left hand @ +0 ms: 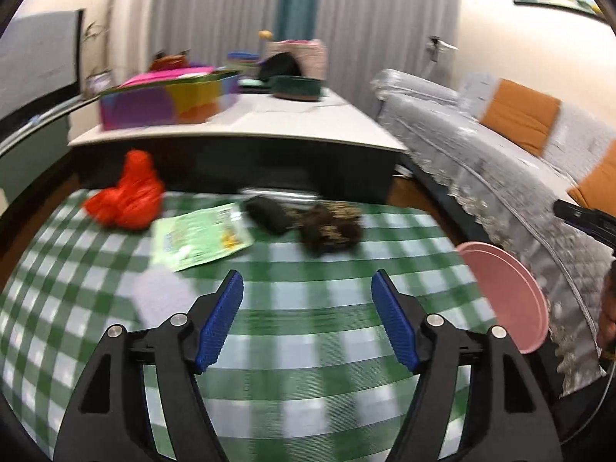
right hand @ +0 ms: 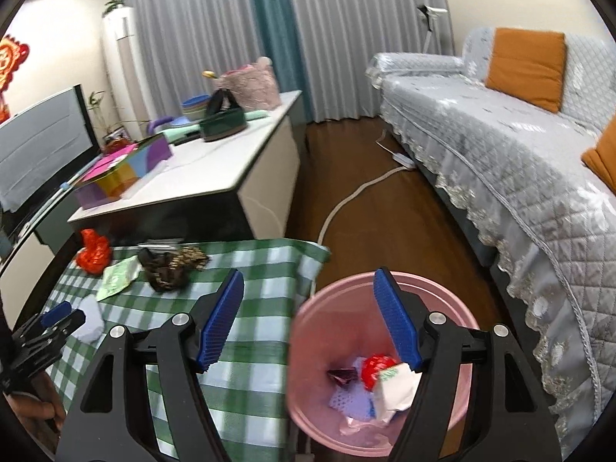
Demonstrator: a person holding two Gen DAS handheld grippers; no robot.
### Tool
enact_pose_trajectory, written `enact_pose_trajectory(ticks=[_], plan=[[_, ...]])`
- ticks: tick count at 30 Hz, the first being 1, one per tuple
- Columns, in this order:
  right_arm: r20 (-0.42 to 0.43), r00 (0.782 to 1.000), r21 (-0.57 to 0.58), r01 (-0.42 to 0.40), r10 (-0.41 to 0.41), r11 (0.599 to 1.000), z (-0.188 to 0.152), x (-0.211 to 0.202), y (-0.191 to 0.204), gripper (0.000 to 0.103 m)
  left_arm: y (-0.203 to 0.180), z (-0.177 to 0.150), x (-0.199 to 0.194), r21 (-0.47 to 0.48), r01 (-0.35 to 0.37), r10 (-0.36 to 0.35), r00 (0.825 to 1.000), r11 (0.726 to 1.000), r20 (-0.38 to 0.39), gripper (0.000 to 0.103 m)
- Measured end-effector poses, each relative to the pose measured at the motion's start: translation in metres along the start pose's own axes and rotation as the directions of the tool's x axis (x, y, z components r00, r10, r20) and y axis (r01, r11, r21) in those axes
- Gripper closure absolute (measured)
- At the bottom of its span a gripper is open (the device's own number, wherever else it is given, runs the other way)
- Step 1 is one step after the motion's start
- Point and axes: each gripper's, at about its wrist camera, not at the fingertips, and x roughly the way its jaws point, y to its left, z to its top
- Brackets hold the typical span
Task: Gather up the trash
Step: 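Move both grippers back to the bubble foam net and brown patterned cloth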
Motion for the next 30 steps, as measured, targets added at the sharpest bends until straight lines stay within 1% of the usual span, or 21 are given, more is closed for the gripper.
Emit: enact_pose_trajectory(ticks=[3, 8, 11, 15, 19, 23, 30], plan=[[0.004, 0.999, -0.014, -0.038, 0.038, 0.999, 0.001, 0.005, 0.02, 0.032, 0.021, -0.005, -0.002, 0.006, -0.058, 0.058, 0.998, 0.998, 0.001, 0.035], [-0.002, 0.995, -0.037, -0.102, 0.102, 0.994, 0.003, 0.021, 0.055, 0.032, 0.056, -0.009, -0.001, -0.042, -0.132, 0.131, 0.991, 0.99, -0.014, 0.035], [-0.017, 0.99, -0.067, -0.141, 0.14, 0.988, 0.002, 0.034, 0.079, 0.032, 0.071, -0.011, 0.0, -0.069, -0.145, 0.144, 0.989, 0.987, -0.021, 0.035], [-0.043, 0.982, -0.107, -0.188, 0.185, 0.976, 0.001, 0.054, 0.109, 0.032, 0.082, -0.015, 0.005, -0.08, -0.154, 0.152, 0.988, 0.985, -0.035, 0.035], [-0.074, 0.974, -0.135, -0.223, 0.214, 0.965, 0.0, 0.077, 0.133, 0.032, 0.091, -0.017, 0.014, -0.101, -0.147, 0.142, 0.988, 0.984, -0.056, 0.035], [-0.119, 0.964, -0.15, -0.252, 0.236, 0.956, -0.006, 0.104, 0.15, 0.032, 0.096, -0.017, 0.023, -0.118, -0.146, 0.138, 0.988, 0.982, -0.073, 0.035], [-0.179, 0.949, -0.144, -0.286, 0.259, 0.947, -0.014, 0.143, 0.166, 0.034, 0.096, -0.016, 0.035, -0.108, -0.146, 0.136, 0.986, 0.983, -0.096, 0.036]])
